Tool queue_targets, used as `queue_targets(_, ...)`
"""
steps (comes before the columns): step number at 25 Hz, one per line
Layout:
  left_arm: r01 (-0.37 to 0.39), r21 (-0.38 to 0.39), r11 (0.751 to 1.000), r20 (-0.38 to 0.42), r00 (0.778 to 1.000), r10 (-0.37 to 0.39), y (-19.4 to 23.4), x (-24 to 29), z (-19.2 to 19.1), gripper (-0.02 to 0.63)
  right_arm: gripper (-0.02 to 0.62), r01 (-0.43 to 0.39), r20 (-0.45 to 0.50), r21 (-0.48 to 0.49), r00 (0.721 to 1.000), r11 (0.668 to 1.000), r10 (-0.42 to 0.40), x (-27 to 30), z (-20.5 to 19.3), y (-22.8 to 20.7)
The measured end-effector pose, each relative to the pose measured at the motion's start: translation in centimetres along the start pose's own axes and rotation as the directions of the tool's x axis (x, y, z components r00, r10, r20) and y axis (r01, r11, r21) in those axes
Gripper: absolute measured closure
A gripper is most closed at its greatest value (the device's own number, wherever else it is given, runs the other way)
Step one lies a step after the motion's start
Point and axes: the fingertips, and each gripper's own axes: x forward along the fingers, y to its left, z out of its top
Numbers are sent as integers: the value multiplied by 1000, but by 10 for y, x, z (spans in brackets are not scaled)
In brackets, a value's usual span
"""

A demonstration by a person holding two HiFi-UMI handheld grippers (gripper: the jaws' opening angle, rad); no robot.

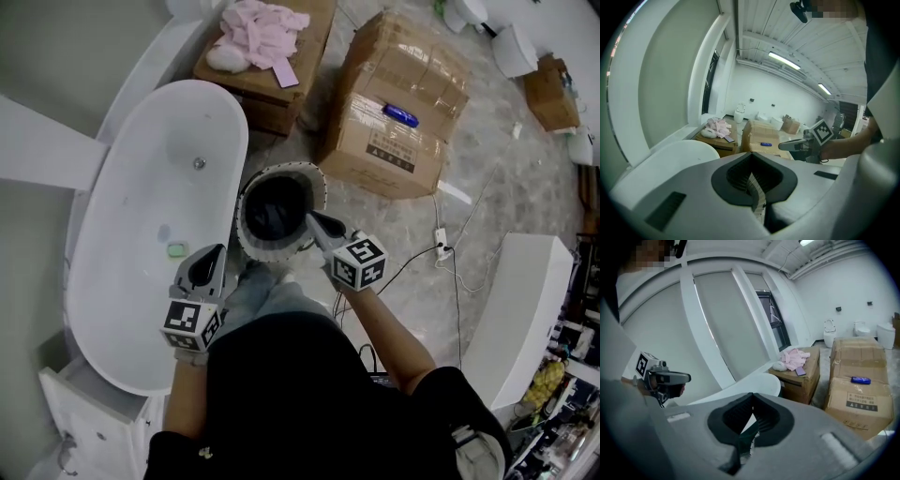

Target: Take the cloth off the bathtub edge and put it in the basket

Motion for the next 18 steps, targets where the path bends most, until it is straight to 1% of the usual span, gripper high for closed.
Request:
queue_targets(5,37,19,999,59,998,-38,-15,-2,35,592,600,22,90,1,996,1000,-22,-41,42,6)
queue_targets(13,89,71,994,165,981,-99,-35,-1,96,592,600,69,202,-69,978,995,-53,-95,98,24)
queue_targets(16,106,98,990,186,975,-123,-42,-2,114,592,600,83,237,-100,970,992,-57,-112,117,30)
queue_targets(18,117,114,987,192,972,-137,-46,-2,122,592,600,82,258,-105,965,991,-53,-121,126,33)
